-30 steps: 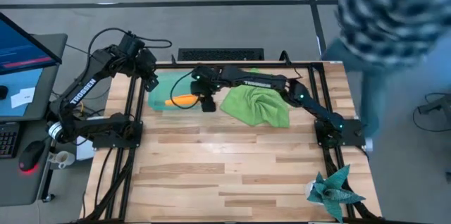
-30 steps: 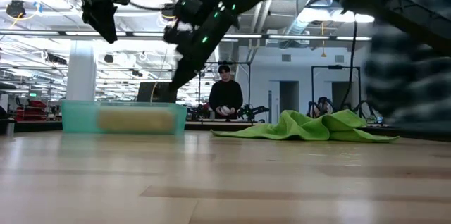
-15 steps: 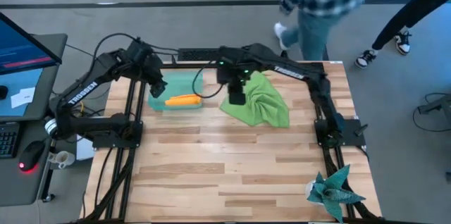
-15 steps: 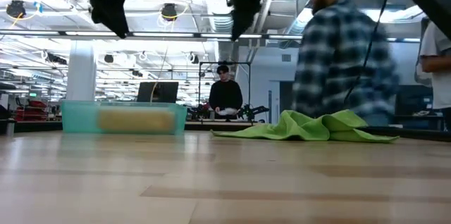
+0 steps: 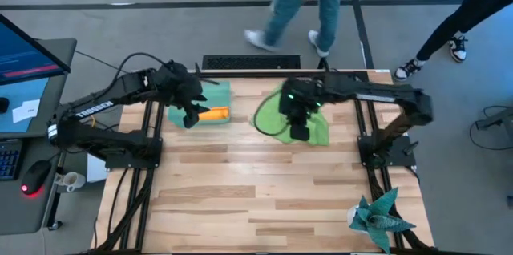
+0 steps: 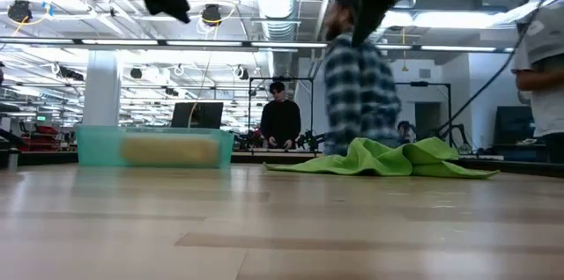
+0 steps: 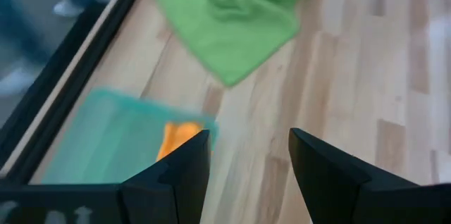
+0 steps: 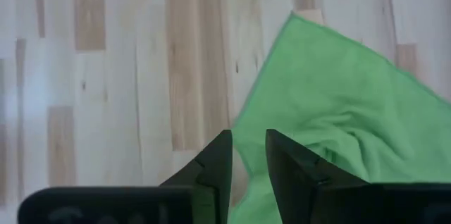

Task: Roll microfiber towels into tight, uniform cylinder then place into a basket
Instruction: Fold the green towel

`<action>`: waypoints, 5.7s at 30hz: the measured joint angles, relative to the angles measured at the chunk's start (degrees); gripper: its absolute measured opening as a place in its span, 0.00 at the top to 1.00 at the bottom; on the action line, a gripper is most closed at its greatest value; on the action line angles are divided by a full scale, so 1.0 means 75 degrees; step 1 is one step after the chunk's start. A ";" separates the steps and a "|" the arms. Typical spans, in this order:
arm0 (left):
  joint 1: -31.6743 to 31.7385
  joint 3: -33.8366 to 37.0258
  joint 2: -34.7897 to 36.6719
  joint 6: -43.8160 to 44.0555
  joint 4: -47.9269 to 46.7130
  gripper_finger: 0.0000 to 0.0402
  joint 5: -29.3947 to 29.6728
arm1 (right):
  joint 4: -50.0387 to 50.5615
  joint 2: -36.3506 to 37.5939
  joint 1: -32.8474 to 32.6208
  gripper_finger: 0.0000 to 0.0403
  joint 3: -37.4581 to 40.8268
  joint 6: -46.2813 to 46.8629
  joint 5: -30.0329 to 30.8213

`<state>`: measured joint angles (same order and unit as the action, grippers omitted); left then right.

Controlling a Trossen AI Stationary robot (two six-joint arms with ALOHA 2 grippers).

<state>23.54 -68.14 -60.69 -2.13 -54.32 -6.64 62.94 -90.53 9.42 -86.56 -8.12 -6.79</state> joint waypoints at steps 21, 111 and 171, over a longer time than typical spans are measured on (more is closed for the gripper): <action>-0.1964 0.0000 -0.3228 -0.2172 0.3212 0.54 -0.0077 | -0.5100 0.3034 -0.2777 0.73 0.5815 0.2434 0.2556; -0.7243 0.0012 -0.6460 0.3258 0.3027 1.00 0.1131 | -0.6039 -0.0600 -0.7184 0.73 0.5634 0.5426 0.5305; -0.7611 -0.0574 -0.6442 0.4219 0.2184 1.00 0.0285 | -0.5261 -0.0547 -0.7487 0.99 0.4159 0.8128 0.1217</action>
<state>-33.54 -72.44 -109.01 29.51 -37.93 -4.50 23.48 -94.63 -46.73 -55.37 52.84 2.34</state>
